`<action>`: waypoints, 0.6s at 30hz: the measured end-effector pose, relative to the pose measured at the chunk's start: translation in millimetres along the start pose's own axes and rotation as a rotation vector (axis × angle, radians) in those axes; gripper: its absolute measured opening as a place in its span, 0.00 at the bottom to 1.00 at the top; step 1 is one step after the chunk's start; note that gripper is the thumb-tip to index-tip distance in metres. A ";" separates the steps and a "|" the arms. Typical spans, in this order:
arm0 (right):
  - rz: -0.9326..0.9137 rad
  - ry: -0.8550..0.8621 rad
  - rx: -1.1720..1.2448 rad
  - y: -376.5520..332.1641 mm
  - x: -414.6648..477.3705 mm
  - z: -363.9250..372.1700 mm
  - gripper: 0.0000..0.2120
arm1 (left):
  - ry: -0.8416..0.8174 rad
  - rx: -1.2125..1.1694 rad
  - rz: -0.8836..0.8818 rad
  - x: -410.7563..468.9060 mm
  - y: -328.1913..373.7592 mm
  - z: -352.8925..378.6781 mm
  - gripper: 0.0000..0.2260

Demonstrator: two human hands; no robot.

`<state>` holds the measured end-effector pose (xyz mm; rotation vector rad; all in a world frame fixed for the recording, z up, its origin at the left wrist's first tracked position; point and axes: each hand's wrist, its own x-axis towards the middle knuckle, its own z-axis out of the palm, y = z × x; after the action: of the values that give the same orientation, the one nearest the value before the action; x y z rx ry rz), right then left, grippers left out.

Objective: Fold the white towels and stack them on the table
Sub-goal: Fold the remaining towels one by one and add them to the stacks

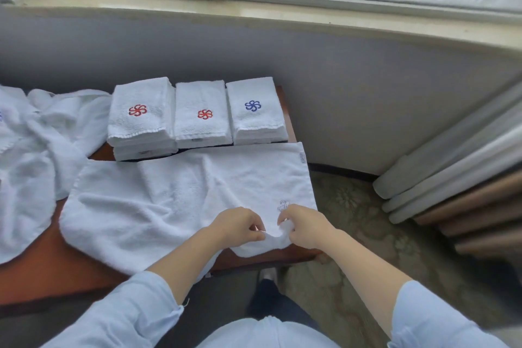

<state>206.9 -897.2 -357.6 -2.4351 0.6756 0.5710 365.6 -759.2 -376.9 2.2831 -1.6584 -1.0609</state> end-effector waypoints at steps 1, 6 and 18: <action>0.020 0.004 -0.001 1.9 -8.8 6.7 0.19 | -0.001 0.001 0.001 -3.4 3.6 7.6 0.09; 0.064 0.024 -0.019 11.2 -43.7 40.5 0.14 | -0.037 -0.025 -0.025 -21.3 13.7 37.1 0.09; 0.118 0.222 0.053 -19.6 -64.1 61.1 0.18 | 0.173 -0.041 -0.085 -69.9 6.1 42.9 0.14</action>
<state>152.7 -824.7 -363.3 -2.4426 0.9179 0.3257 324.5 -688.0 -373.8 2.3627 -1.4736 -0.8754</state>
